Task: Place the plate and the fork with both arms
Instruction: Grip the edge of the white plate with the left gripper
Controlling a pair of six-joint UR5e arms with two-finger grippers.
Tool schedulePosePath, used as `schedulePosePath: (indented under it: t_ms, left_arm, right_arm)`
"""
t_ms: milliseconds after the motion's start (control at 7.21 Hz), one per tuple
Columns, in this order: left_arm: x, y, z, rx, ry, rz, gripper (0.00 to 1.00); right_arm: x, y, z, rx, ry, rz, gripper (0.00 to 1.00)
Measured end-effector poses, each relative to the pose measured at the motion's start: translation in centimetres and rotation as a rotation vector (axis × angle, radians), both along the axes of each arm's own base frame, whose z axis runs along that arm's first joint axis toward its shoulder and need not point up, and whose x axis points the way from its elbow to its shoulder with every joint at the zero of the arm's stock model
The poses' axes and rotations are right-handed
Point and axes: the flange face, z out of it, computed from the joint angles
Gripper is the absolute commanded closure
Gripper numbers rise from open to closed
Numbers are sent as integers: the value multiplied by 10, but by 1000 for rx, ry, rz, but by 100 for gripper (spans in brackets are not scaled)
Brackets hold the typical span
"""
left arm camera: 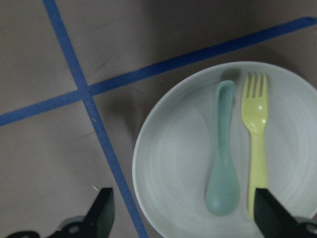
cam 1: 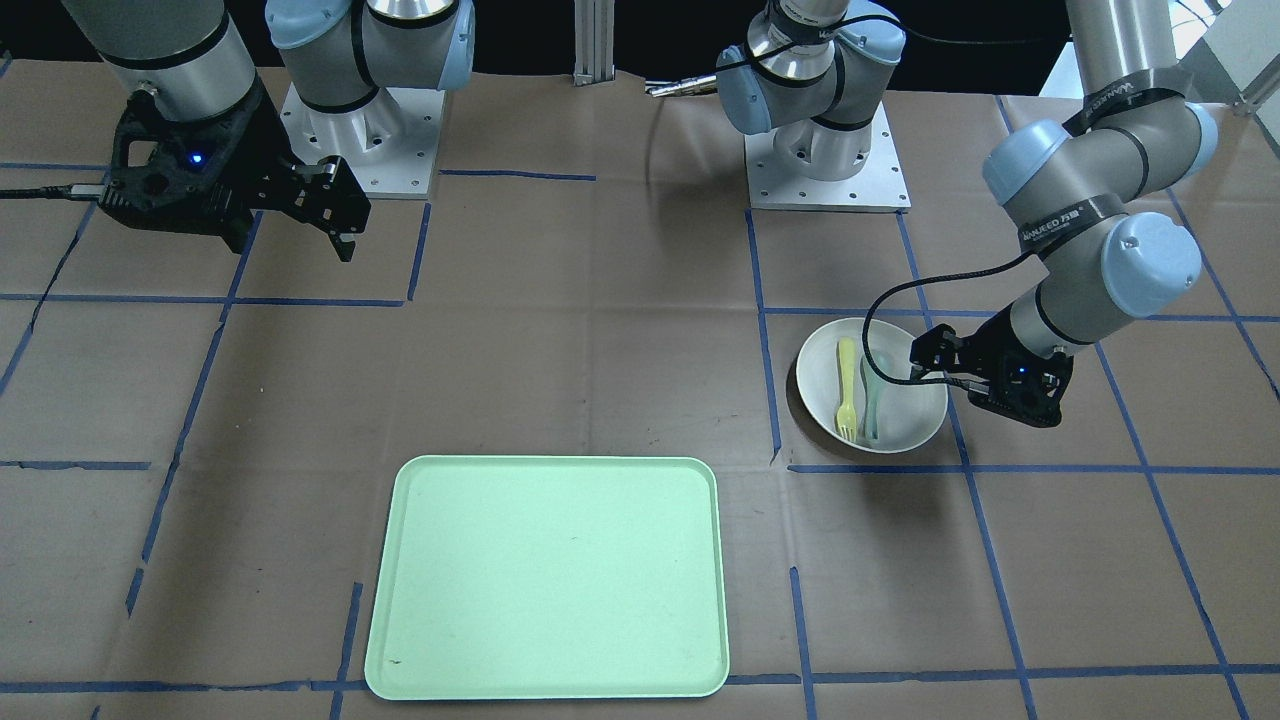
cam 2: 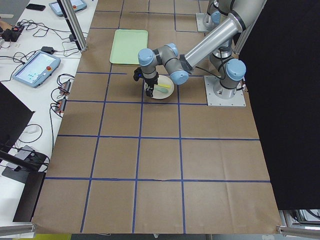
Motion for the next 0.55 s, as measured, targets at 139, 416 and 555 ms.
schedulePosePath:
  t_ms: [139, 416, 555]
  left_arm:
    - [7, 1, -9, 16, 13, -7, 14]
    - [13, 3, -23, 47, 34, -20, 27]
    - [15, 4, -27, 58, 41, -18, 28]
  right_arm:
    - [0, 0, 1, -1, 0, 0, 0]
    - [0, 1, 1, -2, 0, -1, 0]
    - [0, 1, 1, -2, 0, -1, 0]
